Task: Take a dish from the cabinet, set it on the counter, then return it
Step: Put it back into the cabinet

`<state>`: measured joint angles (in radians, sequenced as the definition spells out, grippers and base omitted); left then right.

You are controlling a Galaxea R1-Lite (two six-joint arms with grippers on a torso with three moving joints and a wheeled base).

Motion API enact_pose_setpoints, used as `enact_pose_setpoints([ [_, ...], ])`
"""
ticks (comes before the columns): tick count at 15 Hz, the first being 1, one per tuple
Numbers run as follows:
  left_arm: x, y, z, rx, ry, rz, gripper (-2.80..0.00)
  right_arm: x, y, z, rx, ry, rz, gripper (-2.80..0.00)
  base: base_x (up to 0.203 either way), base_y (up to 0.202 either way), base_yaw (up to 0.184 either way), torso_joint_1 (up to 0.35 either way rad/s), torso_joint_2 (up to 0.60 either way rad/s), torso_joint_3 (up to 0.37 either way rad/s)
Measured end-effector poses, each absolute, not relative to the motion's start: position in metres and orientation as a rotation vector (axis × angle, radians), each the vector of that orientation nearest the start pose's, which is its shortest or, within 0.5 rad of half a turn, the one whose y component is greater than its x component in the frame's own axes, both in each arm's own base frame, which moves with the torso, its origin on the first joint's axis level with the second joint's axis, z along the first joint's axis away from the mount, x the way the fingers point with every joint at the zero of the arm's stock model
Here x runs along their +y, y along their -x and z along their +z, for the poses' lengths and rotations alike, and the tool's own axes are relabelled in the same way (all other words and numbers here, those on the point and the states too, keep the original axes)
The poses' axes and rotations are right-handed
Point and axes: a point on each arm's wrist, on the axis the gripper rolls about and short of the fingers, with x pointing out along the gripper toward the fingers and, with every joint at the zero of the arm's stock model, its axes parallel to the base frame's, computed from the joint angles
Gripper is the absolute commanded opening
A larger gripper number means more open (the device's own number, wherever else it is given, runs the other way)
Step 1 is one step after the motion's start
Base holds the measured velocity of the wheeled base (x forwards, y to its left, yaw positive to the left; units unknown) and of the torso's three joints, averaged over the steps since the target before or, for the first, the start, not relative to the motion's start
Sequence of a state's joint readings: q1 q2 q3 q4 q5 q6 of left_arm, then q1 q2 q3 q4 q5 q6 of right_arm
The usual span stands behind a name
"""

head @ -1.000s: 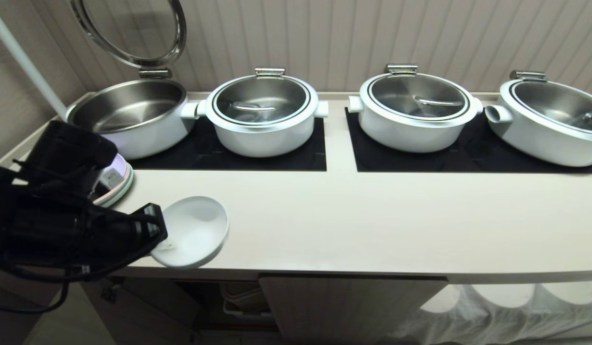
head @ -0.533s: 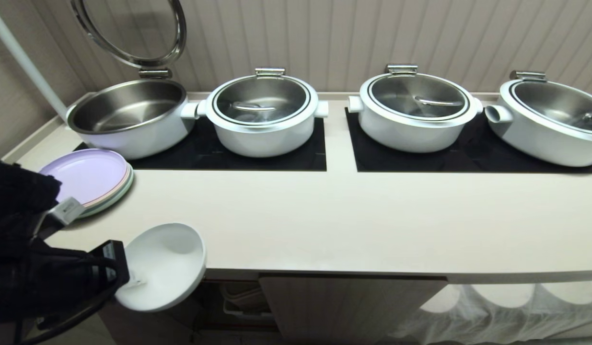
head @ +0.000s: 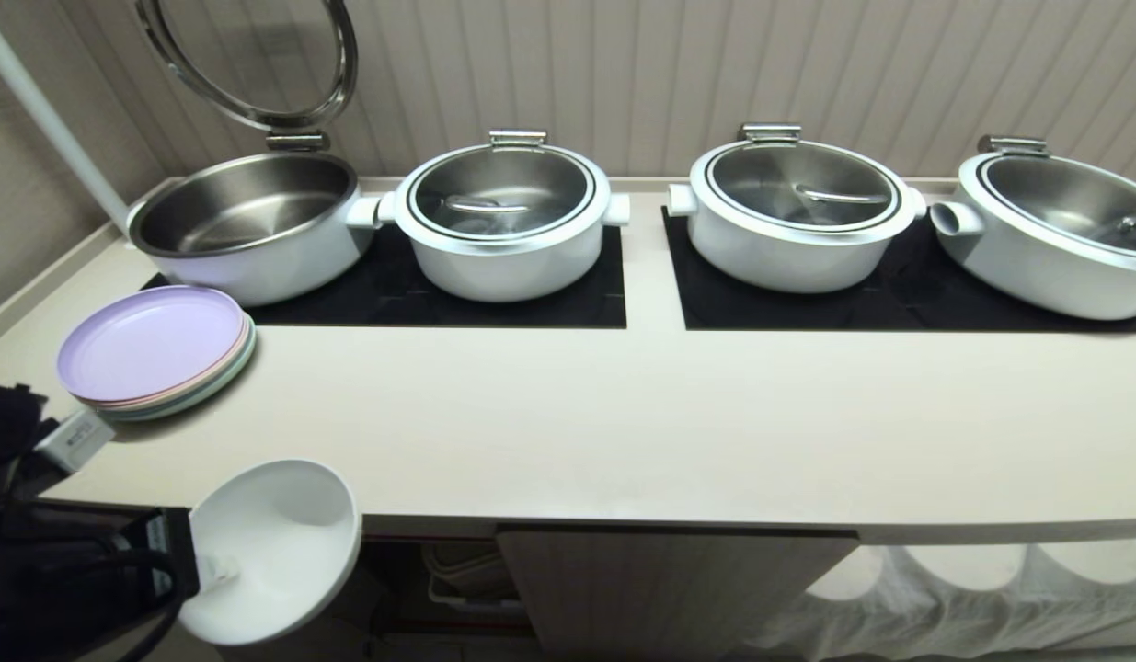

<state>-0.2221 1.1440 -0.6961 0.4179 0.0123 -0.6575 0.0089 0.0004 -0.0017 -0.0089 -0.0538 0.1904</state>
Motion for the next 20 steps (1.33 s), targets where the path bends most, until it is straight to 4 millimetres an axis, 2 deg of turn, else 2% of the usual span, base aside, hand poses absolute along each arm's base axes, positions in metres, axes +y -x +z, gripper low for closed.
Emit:
enact_pose_setpoints([
  [6, -0.024, -0.103, 0.182, 0.852, 0.495, 0.064, -2.8, -0.001, 0.023, 0.077, -0.014, -0.191, -0.044, -2.8, 0.0, 0.0, 0.0, 0.0, 0.0, 0.0],
  [13, -0.01, -0.061, 0.16, 0.893, 0.422, -0.039, -2.8, -0.001, 0.023, 0.077, -0.014, -0.191, -0.044, -2.8, 0.0, 0.0, 0.0, 0.0, 0.0, 0.0],
  [17, -0.011, -0.061, 0.158, 0.912, 0.379, -0.159, -2.8, -0.001, 0.023, 0.077, -0.014, -0.191, -0.044, -2.8, 0.0, 0.0, 0.0, 0.0, 0.0, 0.0],
  [20, -0.012, -0.062, 0.149, 0.953, 0.319, -0.221, -2.8, -0.001, 0.023, 0.077, -0.014, -0.191, -0.044, -2.8, 0.0, 0.0, 0.0, 0.0, 0.0, 0.0],
])
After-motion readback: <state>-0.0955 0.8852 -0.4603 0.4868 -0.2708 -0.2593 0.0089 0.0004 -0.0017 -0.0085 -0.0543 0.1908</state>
